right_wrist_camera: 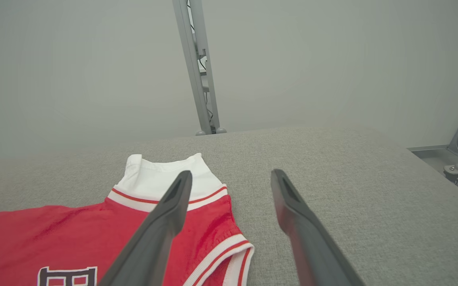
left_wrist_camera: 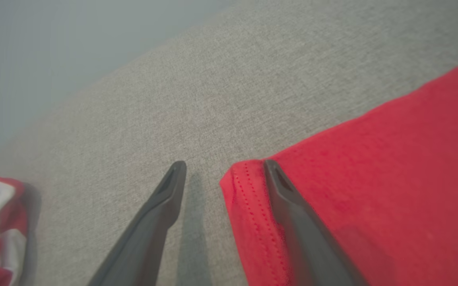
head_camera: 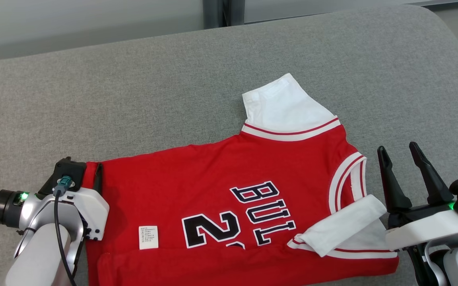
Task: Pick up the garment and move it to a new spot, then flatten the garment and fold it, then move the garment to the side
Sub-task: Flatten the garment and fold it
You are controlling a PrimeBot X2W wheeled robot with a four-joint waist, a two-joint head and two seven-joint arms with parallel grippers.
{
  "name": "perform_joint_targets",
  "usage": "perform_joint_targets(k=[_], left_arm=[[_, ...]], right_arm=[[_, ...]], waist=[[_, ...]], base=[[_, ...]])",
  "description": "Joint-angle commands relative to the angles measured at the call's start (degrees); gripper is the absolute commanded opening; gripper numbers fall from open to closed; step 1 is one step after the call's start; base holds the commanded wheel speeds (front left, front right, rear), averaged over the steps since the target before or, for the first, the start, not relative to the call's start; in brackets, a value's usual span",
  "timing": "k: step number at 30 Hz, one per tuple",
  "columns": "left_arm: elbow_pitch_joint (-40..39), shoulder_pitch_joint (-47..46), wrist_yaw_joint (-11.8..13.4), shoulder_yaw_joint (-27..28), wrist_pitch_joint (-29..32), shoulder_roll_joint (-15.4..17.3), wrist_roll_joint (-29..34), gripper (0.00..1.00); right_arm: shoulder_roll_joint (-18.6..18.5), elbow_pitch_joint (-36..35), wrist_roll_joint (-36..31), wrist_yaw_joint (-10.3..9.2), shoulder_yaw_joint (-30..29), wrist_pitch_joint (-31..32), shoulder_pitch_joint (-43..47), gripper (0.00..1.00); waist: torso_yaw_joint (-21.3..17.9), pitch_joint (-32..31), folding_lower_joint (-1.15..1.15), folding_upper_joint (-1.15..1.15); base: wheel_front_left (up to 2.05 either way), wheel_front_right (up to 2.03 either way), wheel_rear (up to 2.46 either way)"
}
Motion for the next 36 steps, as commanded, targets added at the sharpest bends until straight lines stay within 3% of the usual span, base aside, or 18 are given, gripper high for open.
perform_joint_targets(k=[1, 7, 8, 9, 10, 22, 30, 36], left_arm=[[0.61, -0.93, 0.09, -0.15, 0.3, 0.73, 0.46, 1.0], [2.18, -1.94, -0.74, -1.15, 1.69, 0.72, 0.35, 1.0], [2.31, -1.96, -0.87, -1.36, 1.82, 0.67, 0.28, 0.65], [2.39, -1.92, -1.19, -1.61, 2.09, 0.59, 0.17, 0.42], [2.37, -1.87, -1.3, -1.71, 2.1, 0.54, -0.04, 0.01], [-2.61, 0.11, -1.99, -2.71, -3.67, -1.69, -1.5, 0.0], [-9.32, 1.26, -1.64, -5.46, -7.04, -4.15, -0.44, 0.0], [-12.27, -0.22, -2.38, -8.15, -8.65, -6.36, 0.58, 0.0]], right_arm=[[-0.05, 0.18, -0.05, 0.01, -0.03, -0.44, -0.76, 1.0], [0.0, 0.62, -0.18, 0.01, -0.12, -0.43, -0.92, 1.0], [-0.01, 0.7, -0.21, 0.01, -0.18, -0.42, -0.89, 1.0], [-0.01, 0.78, -0.23, 0.01, -0.28, -0.43, -0.83, 1.0], [-0.01, 0.87, -0.24, 0.01, -0.36, -0.4, -0.75, 1.0], [-0.12, 2.69, -0.67, 0.01, -2.41, 1.33, -0.21, 1.0], [-2.35, 7.65, 2.17, 0.01, -3.7, 9.8, -9.61, 1.0], [-5.14, 16.87, 5.26, 0.02, -4.81, 16.02, -19.43, 1.0]], waist=[[-0.08, 0.11, 0.0, 0.0], [0.03, 0.15, 0.0, 0.0], [0.12, 0.09, 0.0, 0.0], [0.22, 0.01, 0.0, 0.0], [0.33, -0.09, 0.0, 0.0], [3.81, -2.09, 0.0, 0.0], [9.69, -1.54, 0.0, 0.0], [14.77, 0.65, 0.0, 0.0]], base=[[0.0, 0.0, 0.0], [0.0, 0.0, 0.0], [0.0, 0.0, 0.0], [0.0, 0.0, 0.0], [0.0, 0.0, 0.0], [0.0, 0.0, 0.0], [0.0, 0.0, 0.0], [0.0, 0.0, 0.0]])
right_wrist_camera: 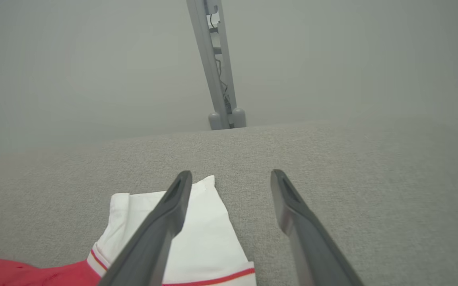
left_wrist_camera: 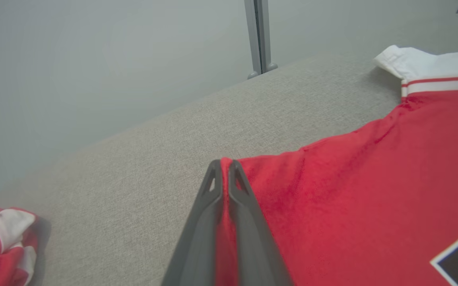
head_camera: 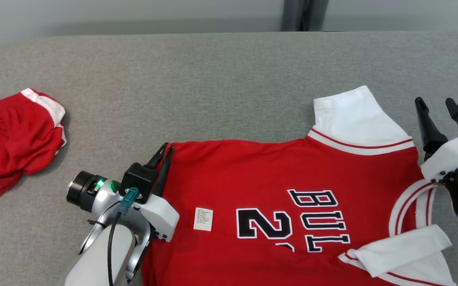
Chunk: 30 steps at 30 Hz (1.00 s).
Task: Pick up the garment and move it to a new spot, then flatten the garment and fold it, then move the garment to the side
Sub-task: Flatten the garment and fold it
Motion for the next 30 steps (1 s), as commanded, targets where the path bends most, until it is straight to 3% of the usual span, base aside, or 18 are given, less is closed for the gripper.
perform_joint_targets(k=[1, 14, 24, 30], left_arm=[[-0.58, -1.54, -0.39, -0.23, -0.69, -0.45, 0.15, 0.0], [1.53, -5.77, -2.88, -4.22, -3.45, -4.94, 0.45, 0.0], [4.64, -7.8, -3.51, -5.52, -5.39, -6.59, -0.33, 0.0], [6.08, -8.71, -3.5, -5.71, -5.86, -6.9, -0.79, 0.0]], right_arm=[[-0.96, 2.27, 1.0, 0.03, 0.36, 1.38, -2.67, 1.0], [-6.44, 20.9, 5.06, 0.02, 3.18, 7.38, -15.78, 1.0], [-9.34, 29.24, 7.56, 0.02, 6.97, 9.53, -20.94, 1.0], [-9.23, 31.09, 10.31, 0.03, 9.53, 10.62, -22.09, 0.99]], waist=[[2.8, 1.83, 0.0, 0.0], [10.23, 5.32, 0.0, 0.0], [13.14, 6.68, 0.0, 0.0], [13.03, 6.93, 0.0, 0.0]], base=[[0.0, 0.0, 0.0], [0.0, 0.0, 0.0], [0.0, 0.0, 0.0], [0.0, 0.0, 0.0]])
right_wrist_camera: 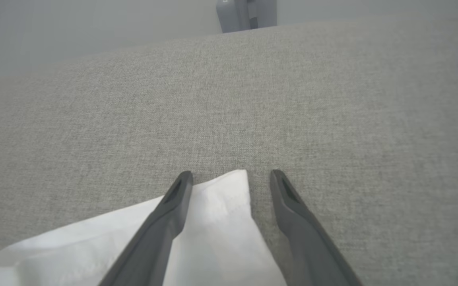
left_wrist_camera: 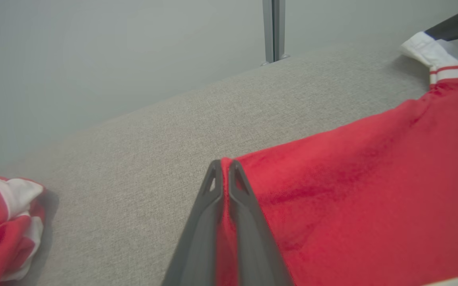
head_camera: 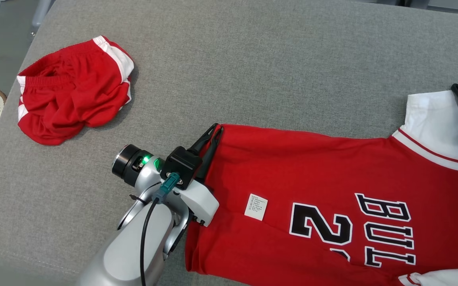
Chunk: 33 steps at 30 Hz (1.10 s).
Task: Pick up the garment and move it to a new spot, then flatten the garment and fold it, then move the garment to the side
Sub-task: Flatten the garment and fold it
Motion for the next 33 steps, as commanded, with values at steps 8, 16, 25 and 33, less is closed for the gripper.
perform_joint_targets(k=[8, 16, 25, 33], left_arm=[[1.32, -1.4, 0.3, 0.03, -0.8, 0.19, -0.7, 0.0], [2.52, -1.21, 0.77, 0.06, -0.72, 0.7, -1.22, 0.0], [3.17, -0.16, 1.5, 0.63, -1.17, 1.62, -2.18, 0.0], [3.33, 1.19, 1.95, 1.18, -0.81, 3.07, -2.99, 0.0]], right_arm=[[-0.57, -0.37, 4.87, 0.03, 3.31, 0.8, -0.48, 0.0], [-1.25, -3.7, 7.61, 0.02, 6.97, -2.87, 0.5, 0.0], [-2.82, -9.55, 12.16, 0.02, 12.13, -8.69, 4.12, 0.0], [-4.84, -15.43, 16.22, 0.02, 15.93, -12.06, 7.7, 0.0]], waist=[[-0.62, -0.28, 0.0, 0.0], [-1.73, -1.46, 0.0, 0.0], [-4.35, -4.4, 0.0, 0.0], [-7.53, -7.01, 0.0, 0.0]], base=[[0.0, 0.0, 0.0], [0.0, 0.0, 0.0], [0.0, 0.0, 0.0], [0.0, 0.0, 0.0]])
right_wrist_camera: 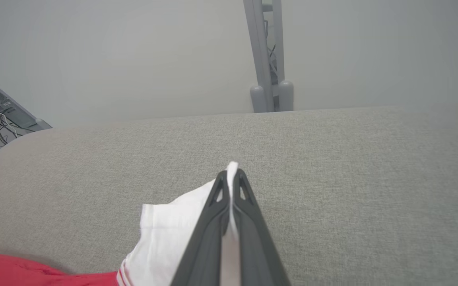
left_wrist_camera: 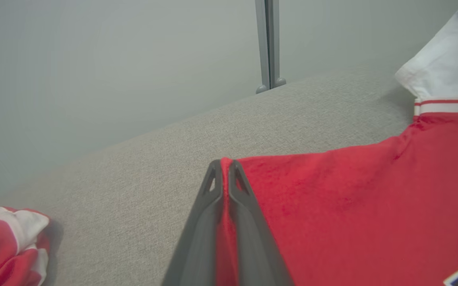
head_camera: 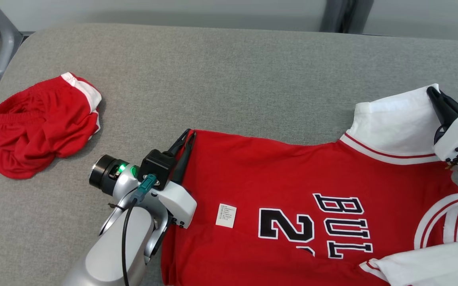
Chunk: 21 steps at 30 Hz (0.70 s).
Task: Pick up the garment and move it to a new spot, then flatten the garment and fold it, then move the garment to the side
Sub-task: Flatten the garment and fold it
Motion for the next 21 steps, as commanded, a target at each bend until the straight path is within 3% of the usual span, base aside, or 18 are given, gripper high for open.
perform_joint_targets(k=[1, 21], left_arm=[[-0.14, 0.83, 0.29, 0.29, 0.1, 0.74, -0.21, 0.0], [-8.0, 8.78, 1.42, -0.12, 2.33, 6.68, -1.89, 0.0]], right_arm=[[-0.7, -0.87, 0.62, 0.01, 0.43, -0.8, 0.96, 0.0], [-4.95, -15.63, 9.97, 0.02, 2.46, -4.9, 14.41, 0.0]], waist=[[-1.03, -1.01, 0.0, 0.0], [-4.34, -7.68, 0.0, 0.0]], base=[[0.0, 0.0, 0.0], [0.0, 0.0, 0.0]])
